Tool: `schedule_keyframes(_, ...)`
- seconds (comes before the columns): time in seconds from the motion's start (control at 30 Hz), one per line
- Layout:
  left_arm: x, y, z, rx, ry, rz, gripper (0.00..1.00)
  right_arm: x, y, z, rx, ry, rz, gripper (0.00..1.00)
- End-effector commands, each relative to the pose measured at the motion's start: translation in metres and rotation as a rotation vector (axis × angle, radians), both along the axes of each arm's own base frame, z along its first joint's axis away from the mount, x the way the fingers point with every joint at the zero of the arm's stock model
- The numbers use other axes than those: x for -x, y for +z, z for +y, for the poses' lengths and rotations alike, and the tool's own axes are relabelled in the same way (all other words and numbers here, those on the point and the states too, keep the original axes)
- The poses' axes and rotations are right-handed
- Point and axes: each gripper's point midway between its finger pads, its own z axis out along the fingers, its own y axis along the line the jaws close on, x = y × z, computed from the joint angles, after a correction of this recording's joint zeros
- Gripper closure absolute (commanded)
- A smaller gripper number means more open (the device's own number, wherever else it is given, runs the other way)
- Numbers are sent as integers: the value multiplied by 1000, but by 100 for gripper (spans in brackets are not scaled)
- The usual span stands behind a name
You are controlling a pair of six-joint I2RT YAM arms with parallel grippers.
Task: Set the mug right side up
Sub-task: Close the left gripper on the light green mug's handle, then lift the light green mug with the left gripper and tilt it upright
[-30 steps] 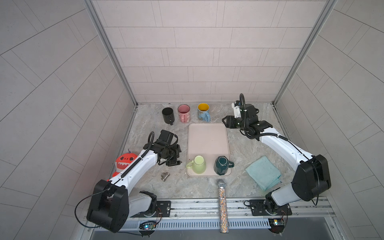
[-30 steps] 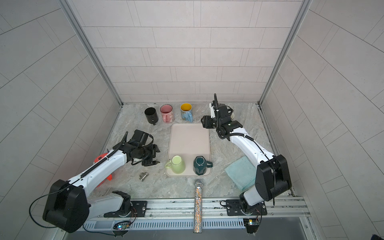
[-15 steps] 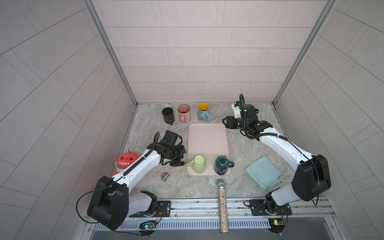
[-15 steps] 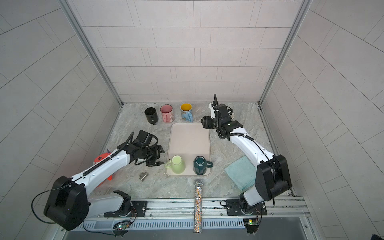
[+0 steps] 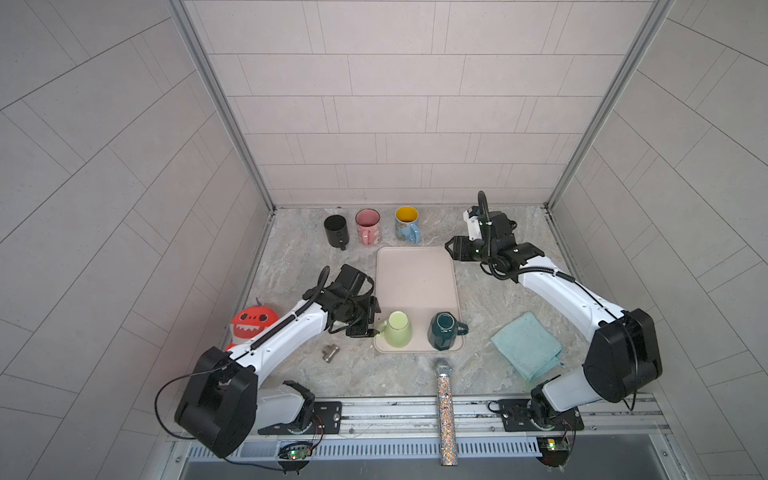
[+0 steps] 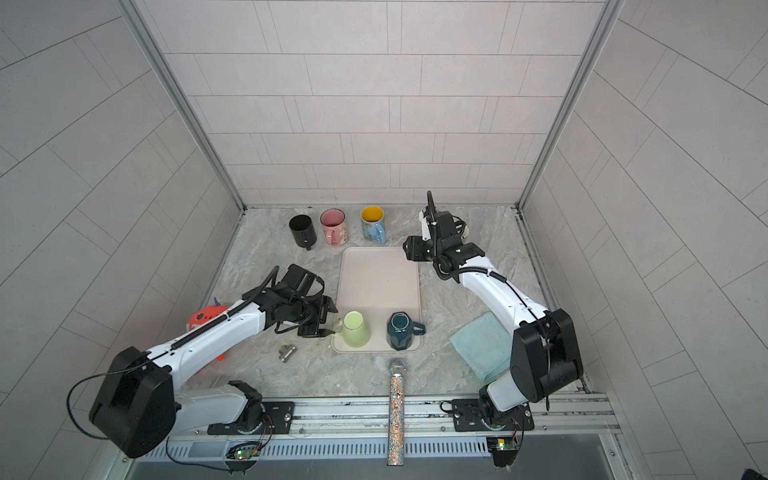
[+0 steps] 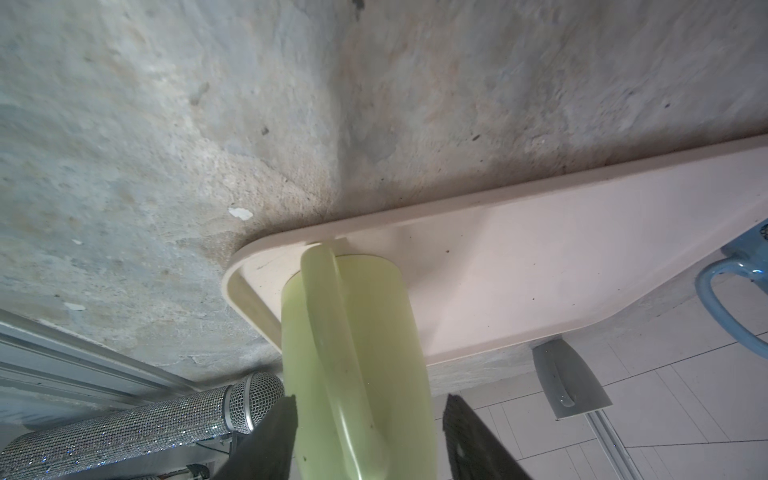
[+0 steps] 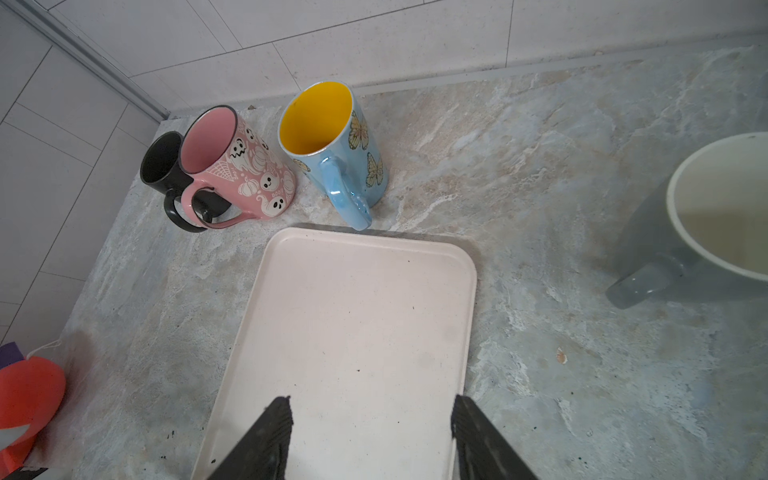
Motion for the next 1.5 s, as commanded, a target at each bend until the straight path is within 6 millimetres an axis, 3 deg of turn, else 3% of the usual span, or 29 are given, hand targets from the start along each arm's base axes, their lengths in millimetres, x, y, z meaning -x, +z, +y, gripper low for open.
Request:
schedule_keyframes(0.0,11,-10,1,-17,-14,45,38,5,9,-6,-9,-21,-15,37)
schedule_keyframes(0.37,6,-23,-18,6,-63,78,42,4,10,-7,-5,-26,-18,37)
schedule_keyframes(0.87,3,-29,-26,32,-87,83,74,2,6,-8,3,-36,-6,37)
schedule_keyframes(1.07,0,-29,-30,53,-94,77,99,1,5,-9,6,-38,-7,37)
schedule_keyframes(1.3,-9,-26,-35,71,-91,37,100,1,5,-9,8,-41,-7,37)
schedule_keyframes(1.47,-33,-4,-31,39,-117,-105,100,3,6,-11,14,-40,-8,37)
